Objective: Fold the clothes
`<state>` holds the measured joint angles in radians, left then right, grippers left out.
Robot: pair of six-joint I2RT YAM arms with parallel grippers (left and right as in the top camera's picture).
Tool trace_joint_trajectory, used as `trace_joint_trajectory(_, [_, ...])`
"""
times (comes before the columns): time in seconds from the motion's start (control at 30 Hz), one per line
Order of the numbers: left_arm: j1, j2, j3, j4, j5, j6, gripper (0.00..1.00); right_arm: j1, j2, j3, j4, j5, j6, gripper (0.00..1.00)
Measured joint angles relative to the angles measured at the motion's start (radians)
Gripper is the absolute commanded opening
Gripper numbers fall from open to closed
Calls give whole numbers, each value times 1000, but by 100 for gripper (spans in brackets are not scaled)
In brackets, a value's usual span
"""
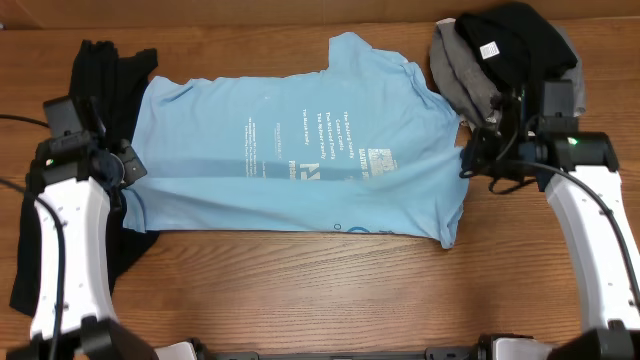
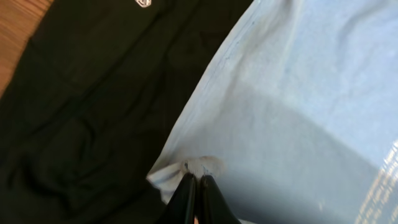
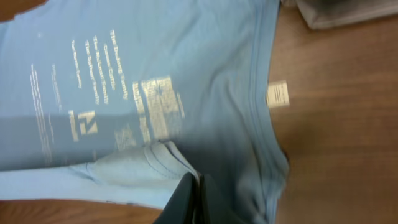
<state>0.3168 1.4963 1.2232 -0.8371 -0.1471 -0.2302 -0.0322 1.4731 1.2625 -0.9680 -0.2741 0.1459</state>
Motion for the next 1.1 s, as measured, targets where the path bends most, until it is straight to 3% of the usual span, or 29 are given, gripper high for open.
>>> trace_joint_trajectory(0.5, [0, 238, -5, 169, 0, -30, 4, 66, 208, 0, 259, -10, -78, 4])
trace_joint_trajectory(0.83, [0, 278, -5, 218, 0, -31, 7, 68, 306, 0, 276, -2, -91, 4])
trace_joint_trajectory(0.87, [0, 279, -5, 219, 0, -31, 16, 68, 307, 0, 278, 2, -91, 16])
trace_joint_trajectory(0.9, [0, 281, -5, 219, 0, -28, 32, 68, 307, 0, 282, 3, -87, 34])
trace_joint_trajectory(0.93, [0, 283, -5, 223, -1, -29, 46, 68, 307, 0, 288, 8, -90, 44])
trace_joint_trajectory(1.1, [0, 285, -5, 253, -3, -13, 90, 68, 307, 6, 267, 16, -93, 58])
